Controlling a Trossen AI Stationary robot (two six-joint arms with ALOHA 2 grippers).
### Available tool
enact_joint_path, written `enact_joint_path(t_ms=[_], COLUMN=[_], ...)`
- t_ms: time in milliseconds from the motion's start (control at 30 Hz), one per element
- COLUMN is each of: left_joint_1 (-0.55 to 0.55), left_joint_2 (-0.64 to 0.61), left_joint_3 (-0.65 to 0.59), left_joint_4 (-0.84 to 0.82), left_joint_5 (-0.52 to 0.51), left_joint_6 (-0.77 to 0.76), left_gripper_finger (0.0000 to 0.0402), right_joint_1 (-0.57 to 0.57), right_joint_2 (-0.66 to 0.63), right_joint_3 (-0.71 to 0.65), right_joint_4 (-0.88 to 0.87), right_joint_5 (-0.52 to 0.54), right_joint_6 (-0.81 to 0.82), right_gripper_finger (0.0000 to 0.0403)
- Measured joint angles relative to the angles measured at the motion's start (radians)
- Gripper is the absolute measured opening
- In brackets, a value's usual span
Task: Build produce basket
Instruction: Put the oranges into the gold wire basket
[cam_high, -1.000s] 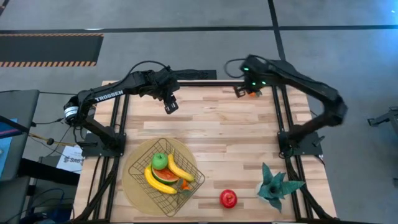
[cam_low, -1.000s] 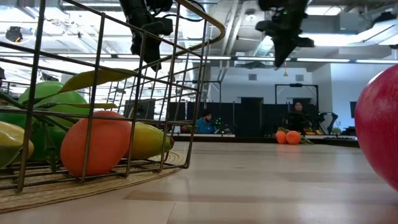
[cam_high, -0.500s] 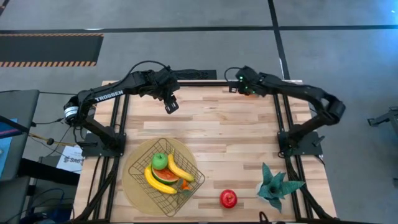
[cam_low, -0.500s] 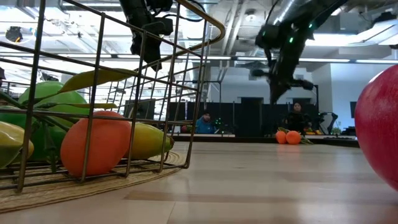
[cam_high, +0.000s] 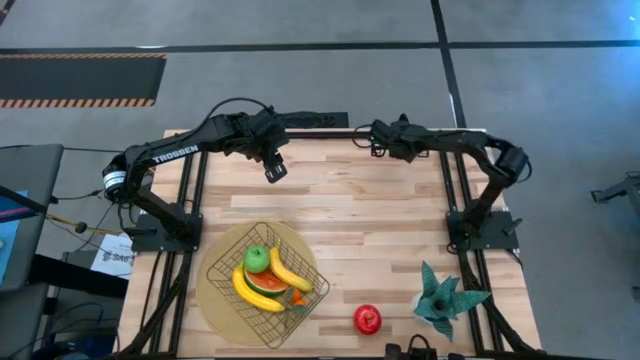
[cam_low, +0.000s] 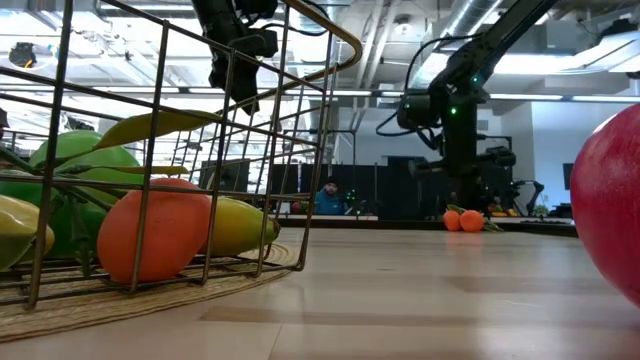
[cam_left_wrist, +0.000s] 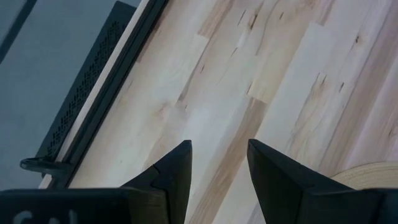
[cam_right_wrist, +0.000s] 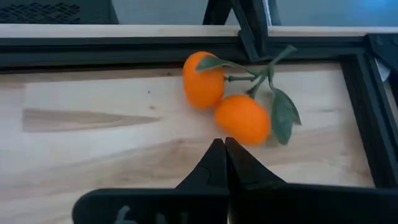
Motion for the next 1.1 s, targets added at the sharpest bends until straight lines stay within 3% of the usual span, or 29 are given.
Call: enact_joint_path(t_ms=[333,533,733,967,1100], left_joint_1=[0.000,0.000,0.000,0.000,0.000], left_joint_2=[0.000,0.000,0.000,0.000,0.000], left_joint_3=[0.000,0.000,0.000,0.000,0.000], left_joint_4=[-0.025,-0.026,-0.027,-0.027,-0.028], left_joint_5=[0.001,0.001,0.001,0.011,0.013], left_joint_6=[0.003,0.003,0.001,-0.001,-0.001], left_gripper_finger=[0.0144,0.0144,0.0144,0.0144,0.0144], right_joint_1=[-0.047,-0.052,0.013,0.016,-0.021], right_joint_2=[0.077,0.092,0.051,-0.029,-0.018], right_joint_3=[0.001,0.001,0.005,0.018,0.018], right_joint_4=[0.012,0.044,0.061,0.056,0.057], right_joint_5=[0.028,-0.122,-0.257,-0.011,0.025], right_joint_6=[-0.041,-0.093,-0.090,-0.050,-0.046], right_gripper_finger=[0.0000,0.0000,0.0000,0.0000,0.0000])
